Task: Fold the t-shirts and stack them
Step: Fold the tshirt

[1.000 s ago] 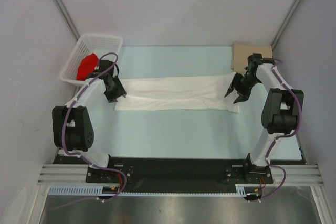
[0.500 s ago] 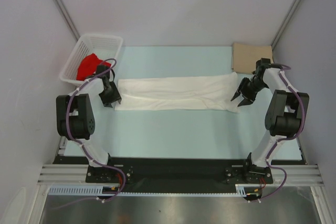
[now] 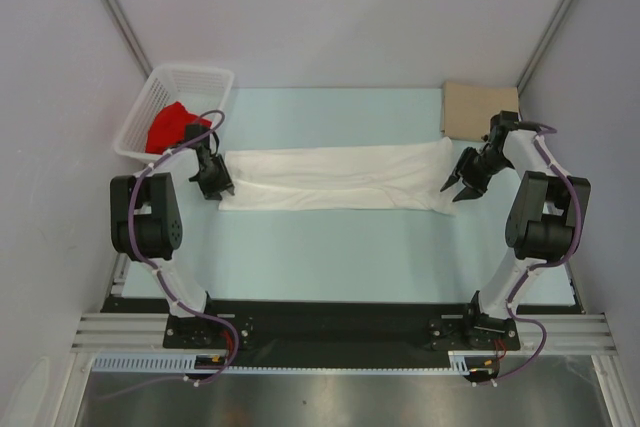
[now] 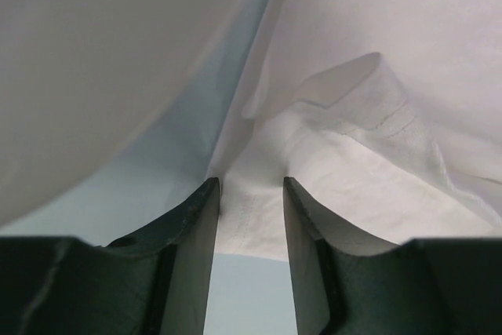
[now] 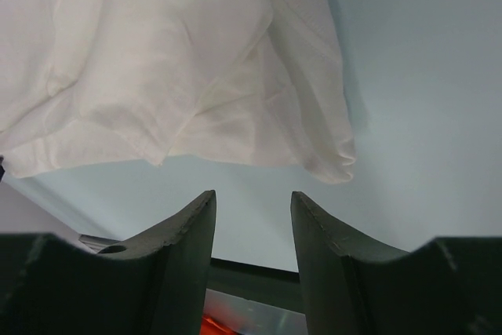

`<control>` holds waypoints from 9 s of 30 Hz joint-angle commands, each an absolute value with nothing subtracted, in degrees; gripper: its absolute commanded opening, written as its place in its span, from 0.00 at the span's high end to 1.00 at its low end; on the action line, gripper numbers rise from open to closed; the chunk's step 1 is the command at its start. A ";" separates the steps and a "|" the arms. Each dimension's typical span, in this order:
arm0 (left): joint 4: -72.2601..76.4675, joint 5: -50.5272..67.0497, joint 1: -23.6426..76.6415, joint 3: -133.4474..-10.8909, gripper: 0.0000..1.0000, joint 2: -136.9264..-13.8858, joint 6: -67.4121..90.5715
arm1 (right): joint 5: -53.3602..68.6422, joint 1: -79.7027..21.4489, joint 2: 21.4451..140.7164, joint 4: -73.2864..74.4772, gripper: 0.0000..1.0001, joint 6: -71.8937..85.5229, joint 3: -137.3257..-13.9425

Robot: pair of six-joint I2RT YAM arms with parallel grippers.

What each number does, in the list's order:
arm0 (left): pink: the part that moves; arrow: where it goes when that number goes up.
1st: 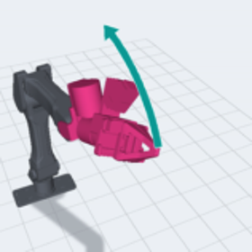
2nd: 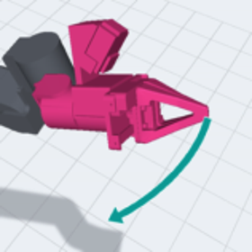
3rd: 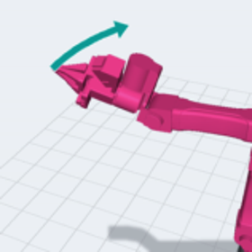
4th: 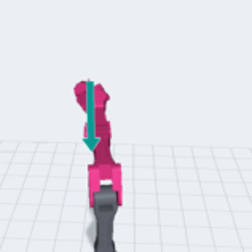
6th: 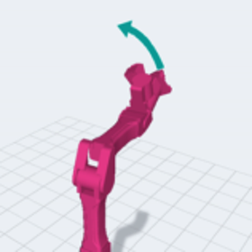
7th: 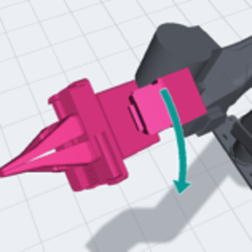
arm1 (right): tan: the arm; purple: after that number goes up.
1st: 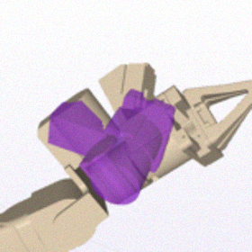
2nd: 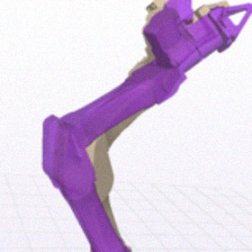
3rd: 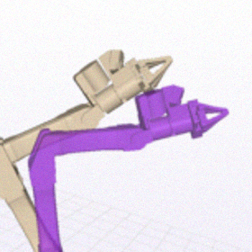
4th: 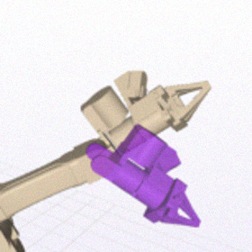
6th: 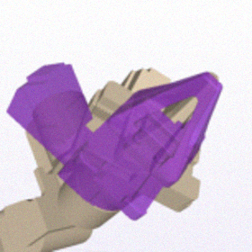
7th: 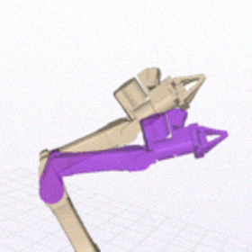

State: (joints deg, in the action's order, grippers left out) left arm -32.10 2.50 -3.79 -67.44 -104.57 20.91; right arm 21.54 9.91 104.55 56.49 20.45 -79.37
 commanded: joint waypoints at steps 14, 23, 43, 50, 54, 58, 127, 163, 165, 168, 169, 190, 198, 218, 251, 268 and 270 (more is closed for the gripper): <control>-35.51 0.97 -4.13 -65.48 0.76 -101.51 22.41 | 15.91 9.93 106.00 57.04 0.62 19.87 -78.66; -36.21 0.18 -4.13 -65.30 0.91 -101.78 22.33 | 12.57 9.93 105.64 56.69 0.55 18.72 -77.52; -39.73 -2.55 -5.27 -62.76 1.00 -100.72 25.92 | -1.21 7.38 106.35 54.76 1.00 16.96 -74.45; -41.22 -3.16 -7.03 -59.33 1.00 -99.76 29.88 | -15.02 5.71 105.82 54.58 1.00 18.01 -71.55; -41.57 -3.16 -7.12 -58.27 1.00 -98.88 30.76 | -14.07 5.63 106.87 55.20 1.00 18.28 -72.77; -41.75 -3.08 -7.21 -57.92 1.00 -98.35 31.03 | -10.64 4.75 108.19 55.54 0.91 18.02 -75.49; -38.67 6.51 -1.41 -70.93 0.58 -96.41 24.08 | 10.90 9.32 117.69 55.11 0.94 20.30 -91.40; -40.08 -3.43 -0.44 -60.83 1.00 -85.18 28.39 | 10.37 9.05 97.84 66.35 1.00 23.29 -82.98; -41.04 -3.95 -0.44 -59.07 1.00 -83.59 30.05 | 10.89 9.58 93.72 67.59 1.00 24.69 -78.68; -43.41 -5.01 -0.44 -56.96 1.00 -81.74 33.48 | 13.35 10.28 88.88 67.94 1.00 27.93 -71.75; -43.94 -5.18 -0.44 -56.43 1.00 -81.30 34.10 | 13.79 10.46 85.99 68.11 1.00 28.65 -70.07; -51.15 -6.51 -8.08 -40.09 1.00 -78.49 47.19 | 8.27 17.75 73.21 72.06 1.00 28.92 -51.68; -49.83 -7.20 -8.26 -43.24 0.99 -82.00 43.69 | 8.96 17.40 74.00 71.99 1.00 28.13 -54.22; -53.26 -13.98 -2.72 -69.34 1.00 -99.05 40.08 | 15.91 16.44 102.03 62.40 1.00 25.84 -83.66; -53.01 -17.58 -0.44 -78.14 0.60 -106.97 43.42 | 15.47 13.98 118.12 63.02 1.00 23.64 -97.82; -48.44 -20.84 4.22 -70.32 0.07 -93.52 39.74 | 14.95 10.81 120.32 63.02 0.67 23.65 -103.88; -46.42 -19.26 4.31 -67.52 0.07 -91.41 36.40 | 12.23 10.55 120.41 64.15 0.58 22.42 -105.20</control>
